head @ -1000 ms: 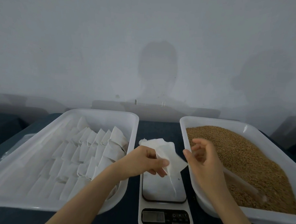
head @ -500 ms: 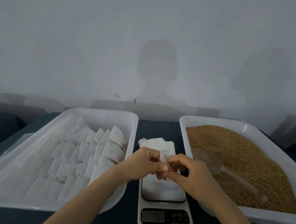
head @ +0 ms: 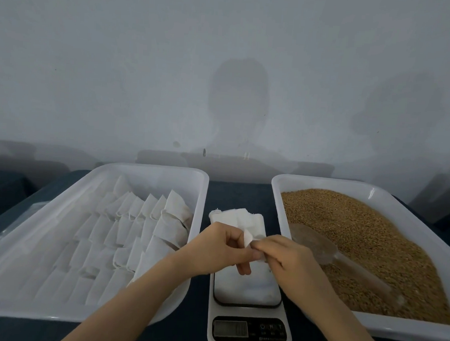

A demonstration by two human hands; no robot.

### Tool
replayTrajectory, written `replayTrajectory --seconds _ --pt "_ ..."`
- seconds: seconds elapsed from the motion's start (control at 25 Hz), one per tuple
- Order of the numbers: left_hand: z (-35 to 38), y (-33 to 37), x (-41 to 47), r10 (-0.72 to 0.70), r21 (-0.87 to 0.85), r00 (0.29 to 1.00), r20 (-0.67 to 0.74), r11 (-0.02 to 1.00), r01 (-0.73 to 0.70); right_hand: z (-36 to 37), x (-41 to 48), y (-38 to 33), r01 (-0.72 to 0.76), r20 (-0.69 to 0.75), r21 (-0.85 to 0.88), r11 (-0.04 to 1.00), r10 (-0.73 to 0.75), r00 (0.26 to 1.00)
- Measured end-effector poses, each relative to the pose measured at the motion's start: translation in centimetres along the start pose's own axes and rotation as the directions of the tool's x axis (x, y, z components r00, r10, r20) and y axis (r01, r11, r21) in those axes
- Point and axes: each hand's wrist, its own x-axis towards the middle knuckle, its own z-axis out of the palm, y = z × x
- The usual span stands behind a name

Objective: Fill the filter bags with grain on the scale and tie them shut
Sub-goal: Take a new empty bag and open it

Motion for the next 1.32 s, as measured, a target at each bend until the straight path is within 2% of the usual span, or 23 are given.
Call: replayTrajectory --seconds 0.08,0.16,0.24,0.32,0.4,0.52,0.68,0.8,0.84,0.88,0.96,1.04,1.08,1.16,1.32 --pt "0.1 0.1 -0.2 0.020 0.008 1.000 0.004 1.000 -0.021 0.5 0.1 -0.2 0.060 0.062 -0.194 0.979 -0.049 0.997" --pt "0.0 0.1 -0.3 0.065 0.007 0.998 0.009 0.998 -0.066 0.7 0.2 -0.1 0.061 0.075 -0.202 0.978 -0.047 0.996" --pt "-0.4 -0.1 0.2 0.125 0.060 0.982 -0.145 0.991 -0.118 0.0 0.3 0.0 -0.090 0.021 0.024 0.996 0.090 0.996" --pt "-1.1 -0.4 0.7 0.124 0.018 0.938 -0.324 0.992 -0.125 -0.8 0.3 0.0 -0.266 0.038 0.308 0.914 0.267 0.963" --pt "-1.6 -0.8 1.1 0.052 -0.133 0.946 -0.319 0.986 -0.099 -1.4 0.3 -0.3 -0.336 0.073 0.435 0.835 0.339 0.938" --pt "-1.9 -1.7 1.3 0.002 -0.178 0.958 -0.288 0.983 -0.055 -1.6 0.4 -0.5 -0.393 0.099 0.414 0.821 0.389 0.916" --pt "-1.9 -1.6 1.5 0.026 -0.187 0.928 -0.372 0.977 -0.103 -1.9 0.4 -0.7 -0.485 0.110 0.453 0.748 0.493 0.863" --pt "-1.6 -1.3 1.4 0.010 -0.078 0.913 -0.408 0.996 -0.046 -1.8 0.4 -0.2 -0.560 0.096 0.455 0.692 0.588 0.803" --pt "-1.4 -1.2 1.2 0.055 0.031 0.904 -0.424 0.998 -0.046 -1.8 0.3 -0.1 -0.571 0.098 0.443 0.691 0.596 0.797" --pt "-1.3 -1.2 1.0 0.156 0.199 0.896 -0.416 0.977 -0.078 -1.8 0.3 -0.1 -0.574 0.107 0.431 0.696 0.592 0.798" --pt "-0.6 -1.1 0.4 0.409 0.535 0.875 -0.260 0.815 -0.222 -1.8 0.5 -0.4 -0.560 0.136 0.407 0.722 0.558 0.818" --pt "0.4 -1.1 0.5 0.533 0.690 0.844 -0.061 0.633 -0.350 -1.6 0.5 -0.5 -0.525 0.147 0.358 0.772 0.508 0.849" --pt "0.9 -1.1 0.7 0.556 0.707 0.831 -0.001 0.589 -0.392 -1.5 0.6 -0.5 -0.502 0.141 0.324 0.802 0.484 0.864" --pt "1.3 -1.0 0.9 0.571 0.678 0.821 0.015 0.597 -0.428 -1.3 0.5 -0.6 -0.451 0.128 0.292 0.843 0.433 0.892" --pt "1.0 -0.9 0.8 0.457 0.523 0.887 -0.072 0.774 -0.356 -1.4 0.3 -0.6 -0.399 0.129 0.356 0.845 0.378 0.917"
